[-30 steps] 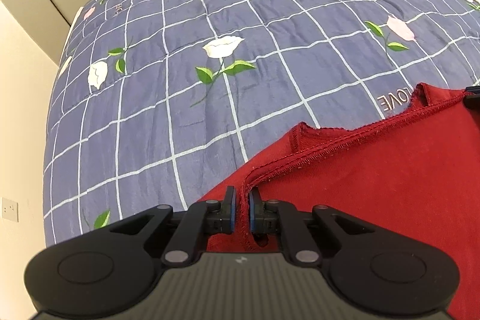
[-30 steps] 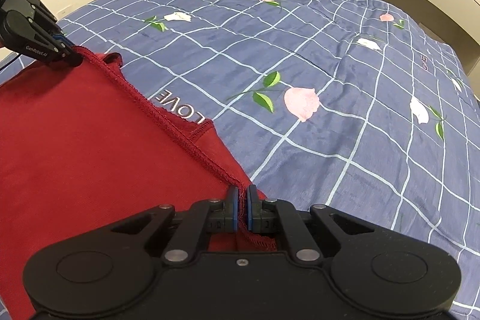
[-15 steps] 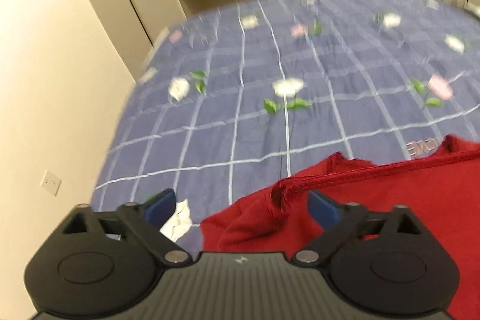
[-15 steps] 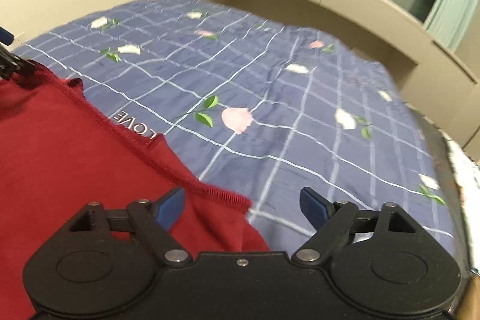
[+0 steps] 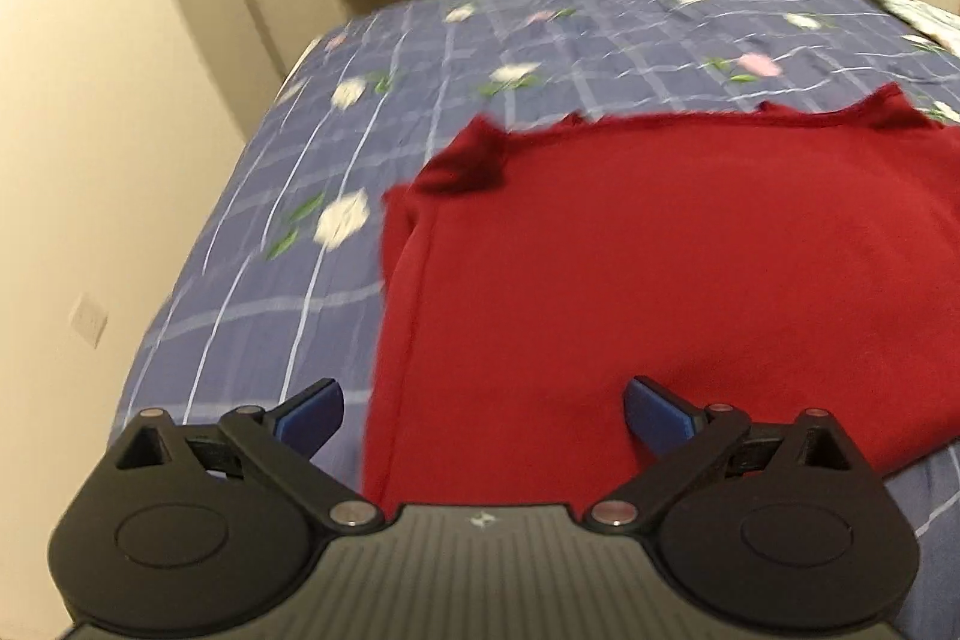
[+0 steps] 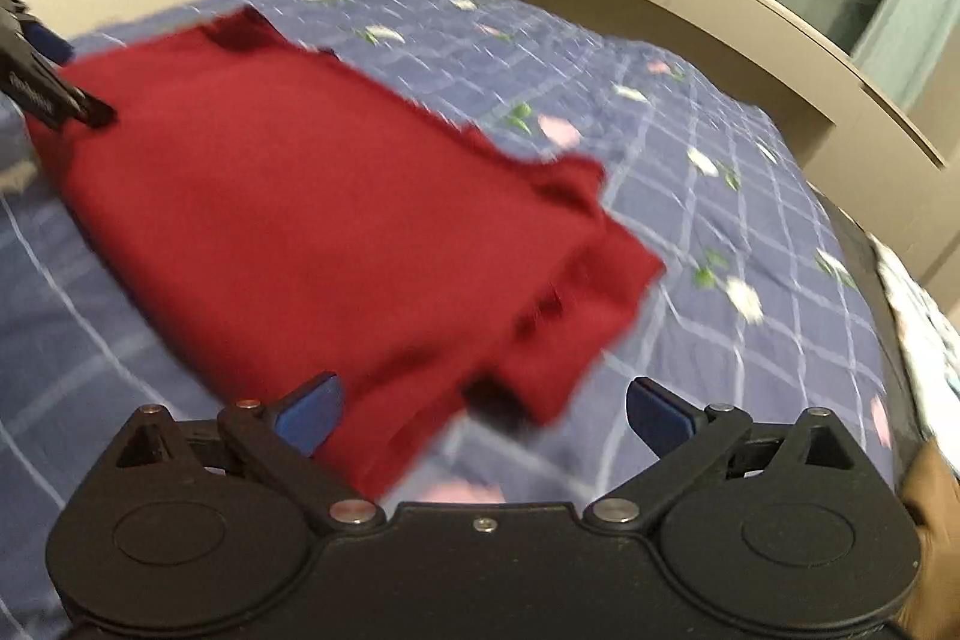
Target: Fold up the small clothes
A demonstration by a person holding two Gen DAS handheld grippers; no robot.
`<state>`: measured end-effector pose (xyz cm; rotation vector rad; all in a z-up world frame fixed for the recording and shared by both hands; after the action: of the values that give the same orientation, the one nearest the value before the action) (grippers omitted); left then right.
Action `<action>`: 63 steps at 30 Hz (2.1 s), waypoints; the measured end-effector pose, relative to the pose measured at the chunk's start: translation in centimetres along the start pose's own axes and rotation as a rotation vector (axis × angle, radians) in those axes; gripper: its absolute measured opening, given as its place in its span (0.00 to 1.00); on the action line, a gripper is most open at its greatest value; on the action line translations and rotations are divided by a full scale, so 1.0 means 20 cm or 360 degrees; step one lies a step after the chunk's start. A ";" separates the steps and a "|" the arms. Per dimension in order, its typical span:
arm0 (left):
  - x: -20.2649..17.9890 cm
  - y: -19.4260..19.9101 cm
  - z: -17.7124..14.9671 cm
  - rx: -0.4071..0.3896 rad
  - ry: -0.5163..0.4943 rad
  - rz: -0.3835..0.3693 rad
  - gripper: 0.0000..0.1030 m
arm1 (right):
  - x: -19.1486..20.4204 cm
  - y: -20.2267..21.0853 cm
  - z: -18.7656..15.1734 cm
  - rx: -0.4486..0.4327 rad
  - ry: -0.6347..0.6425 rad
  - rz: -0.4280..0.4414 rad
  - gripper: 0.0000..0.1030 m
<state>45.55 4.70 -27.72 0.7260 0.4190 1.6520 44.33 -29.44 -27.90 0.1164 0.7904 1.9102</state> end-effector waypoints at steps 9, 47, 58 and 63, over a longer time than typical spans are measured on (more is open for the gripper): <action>0.28 0.05 -0.08 0.0160 0.0380 0.0100 1.00 | -0.11 0.07 -0.07 0.0066 -0.0148 -0.0162 0.98; 0.39 0.03 -0.22 0.0116 0.1025 -0.0257 0.99 | 0.80 -1.18 1.31 -0.0155 0.0134 0.0320 0.92; 0.38 0.02 -0.23 0.0159 0.1032 -0.0218 0.99 | 0.37 -0.46 0.77 -0.0213 -0.0046 -0.0013 0.99; 0.36 0.02 -0.23 0.0175 0.1010 -0.0195 0.99 | 0.41 -0.31 0.48 -0.0107 -0.0013 -0.0098 0.99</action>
<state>41.60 12.12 -29.15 0.2281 0.9890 1.7287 49.28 -16.39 -26.05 0.0579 0.7153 1.8750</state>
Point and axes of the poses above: each gripper's, at about its wrist camera, not at the fingertips, and y roughly against the way its jaws point, x to its left, z to its top, the point moved 5 cm from there along -y, roughly the way its jaws point, and after that the axes turned 11 degrees about -x, right-handed, at the moved point
